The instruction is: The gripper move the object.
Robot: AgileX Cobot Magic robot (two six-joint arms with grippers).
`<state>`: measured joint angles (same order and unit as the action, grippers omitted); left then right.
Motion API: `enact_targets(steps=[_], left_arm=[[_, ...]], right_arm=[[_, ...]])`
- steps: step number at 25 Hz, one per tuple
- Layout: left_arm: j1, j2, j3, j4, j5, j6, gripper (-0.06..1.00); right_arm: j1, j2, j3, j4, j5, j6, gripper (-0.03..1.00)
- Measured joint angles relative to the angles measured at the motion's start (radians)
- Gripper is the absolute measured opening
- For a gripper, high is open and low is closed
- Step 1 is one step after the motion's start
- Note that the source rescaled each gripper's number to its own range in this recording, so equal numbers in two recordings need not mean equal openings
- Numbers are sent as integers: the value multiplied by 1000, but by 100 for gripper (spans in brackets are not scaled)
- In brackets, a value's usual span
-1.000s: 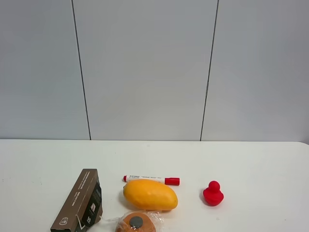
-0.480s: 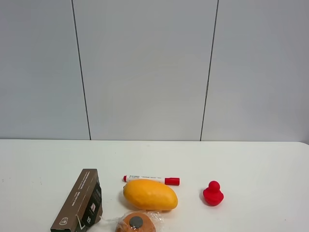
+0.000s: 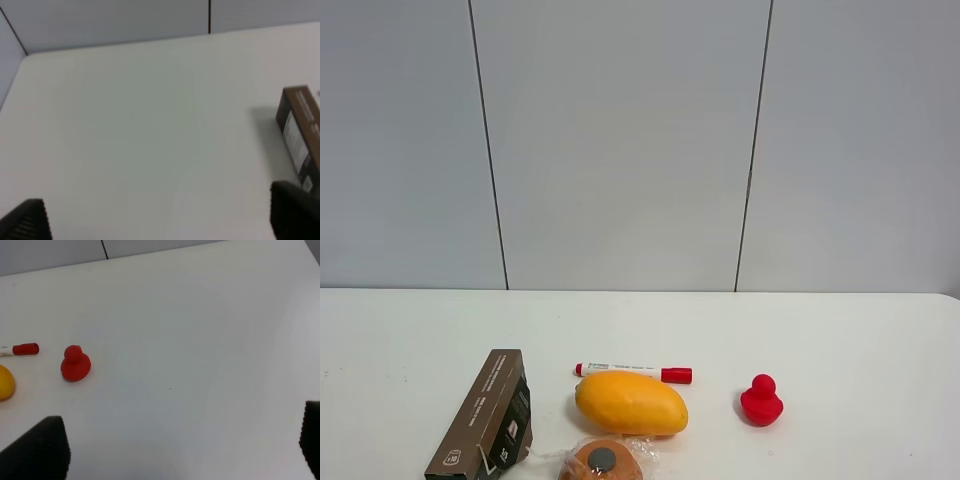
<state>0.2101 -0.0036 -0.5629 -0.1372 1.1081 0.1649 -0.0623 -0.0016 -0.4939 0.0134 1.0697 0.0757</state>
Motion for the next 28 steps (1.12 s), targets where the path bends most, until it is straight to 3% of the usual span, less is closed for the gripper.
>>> enact_targets(steps=[3,6,12,17,22,28], left_arm=[[0,0,25,40,57,-4,100],[0,0,38,61,36,-3,100],[-1,0,73,61,-35,25,100],[-42,0,73,62,-36,24,99],[-49,0,73,62,-39,24,92],[-49,0,73,62,-41,24,92]], right_arm=[[0,0,0,0,0,0,100],[0,0,0,0,0,0,100],[0,0,0,0,0,0,100],[0,0,0,0,0,0,100],[0,0,0,0,0,0,100],[0,0,0,0,0,0,100]])
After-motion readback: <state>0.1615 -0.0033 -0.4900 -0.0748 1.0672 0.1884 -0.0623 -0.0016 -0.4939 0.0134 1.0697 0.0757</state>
